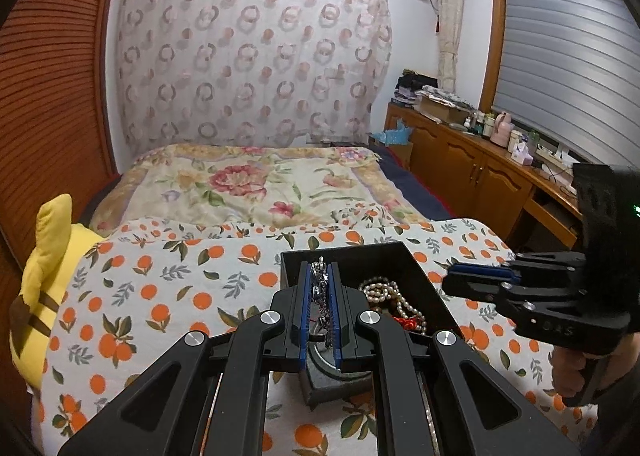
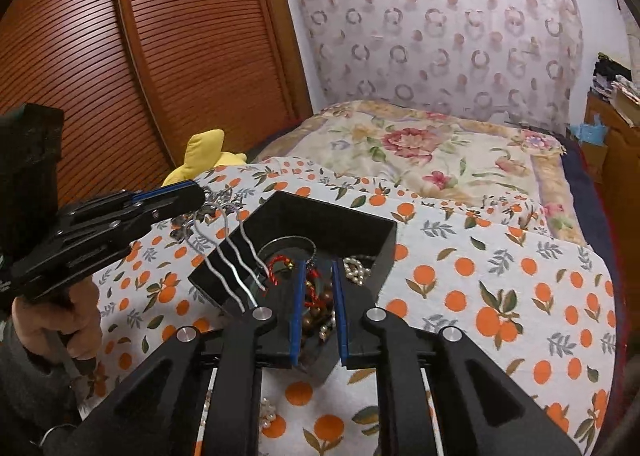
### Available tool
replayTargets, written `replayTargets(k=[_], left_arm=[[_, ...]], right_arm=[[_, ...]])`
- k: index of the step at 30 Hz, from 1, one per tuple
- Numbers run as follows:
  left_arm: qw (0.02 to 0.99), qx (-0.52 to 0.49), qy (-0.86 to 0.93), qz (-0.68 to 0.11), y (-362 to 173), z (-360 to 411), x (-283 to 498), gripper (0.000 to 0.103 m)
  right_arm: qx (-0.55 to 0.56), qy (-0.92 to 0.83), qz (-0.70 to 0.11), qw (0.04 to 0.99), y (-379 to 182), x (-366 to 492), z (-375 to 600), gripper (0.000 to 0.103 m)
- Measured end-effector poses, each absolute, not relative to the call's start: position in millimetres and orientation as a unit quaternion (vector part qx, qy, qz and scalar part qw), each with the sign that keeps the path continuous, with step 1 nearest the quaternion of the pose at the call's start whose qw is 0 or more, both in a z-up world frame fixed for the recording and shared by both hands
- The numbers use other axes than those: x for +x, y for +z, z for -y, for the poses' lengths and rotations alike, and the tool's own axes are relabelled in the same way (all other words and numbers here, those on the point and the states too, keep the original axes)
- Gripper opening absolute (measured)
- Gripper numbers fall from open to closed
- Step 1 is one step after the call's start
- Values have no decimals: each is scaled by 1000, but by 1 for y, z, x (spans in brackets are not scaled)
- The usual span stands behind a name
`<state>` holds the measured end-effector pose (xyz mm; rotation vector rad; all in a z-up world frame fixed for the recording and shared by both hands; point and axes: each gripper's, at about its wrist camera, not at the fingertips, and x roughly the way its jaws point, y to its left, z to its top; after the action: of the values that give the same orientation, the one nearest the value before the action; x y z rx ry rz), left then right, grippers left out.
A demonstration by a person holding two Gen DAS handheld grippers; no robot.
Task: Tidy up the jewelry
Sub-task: 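Lower the bracelet and comb into the black box and open both tools, then grasp and lift the white pearl necklace with the right tool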
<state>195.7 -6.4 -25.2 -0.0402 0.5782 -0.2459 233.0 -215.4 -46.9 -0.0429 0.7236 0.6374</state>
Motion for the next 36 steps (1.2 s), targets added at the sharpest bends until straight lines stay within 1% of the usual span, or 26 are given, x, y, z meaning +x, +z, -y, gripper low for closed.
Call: replayTargets(k=[6,11,12,13,15,19,21,24,26,28,31,32,36], left_arm=[[950,-17,-125,-286,-26,17,206,7],[942,-11,-130,-310,-37,29,215,8],[942,-8,-129,-311,-39,30,214,10],[941,-7,-131,-312,-40,31,214,19],[940,-6,-135,-312,-39,30,209,30],[942,14,-139,-306,-37,30,191,31],[942,21,-140,-306,-37,30,182,33],[941,22,-144,-307,-39,23,168,42],[940,22,-142,-308,-42,18,158,45],[940,21,-141,-311,-45,12,151,53],[939,21,-135,-317,-51,2,138,58],[938,22,-134,-320,-54,0,136,58],[936,23,-128,-327,-61,-9,126,59]], right_arm=[[-27,299,-345,889,-46,220,223,15],[-29,301,-342,890,-48,203,228,15],[-30,301,-342,889,-49,200,229,15],[-33,302,-342,889,-50,195,229,15],[-38,303,-342,889,-52,188,229,15],[-50,313,-345,884,-58,170,226,16],[-52,320,-351,879,-63,162,223,22],[-68,325,-355,874,-72,150,213,24],[-79,330,-360,869,-79,142,206,24],[-86,335,-365,865,-84,136,200,24],[-99,345,-373,856,-91,129,190,24],[-108,346,-377,852,-94,128,185,24],[-132,336,-394,846,-106,133,173,32]])
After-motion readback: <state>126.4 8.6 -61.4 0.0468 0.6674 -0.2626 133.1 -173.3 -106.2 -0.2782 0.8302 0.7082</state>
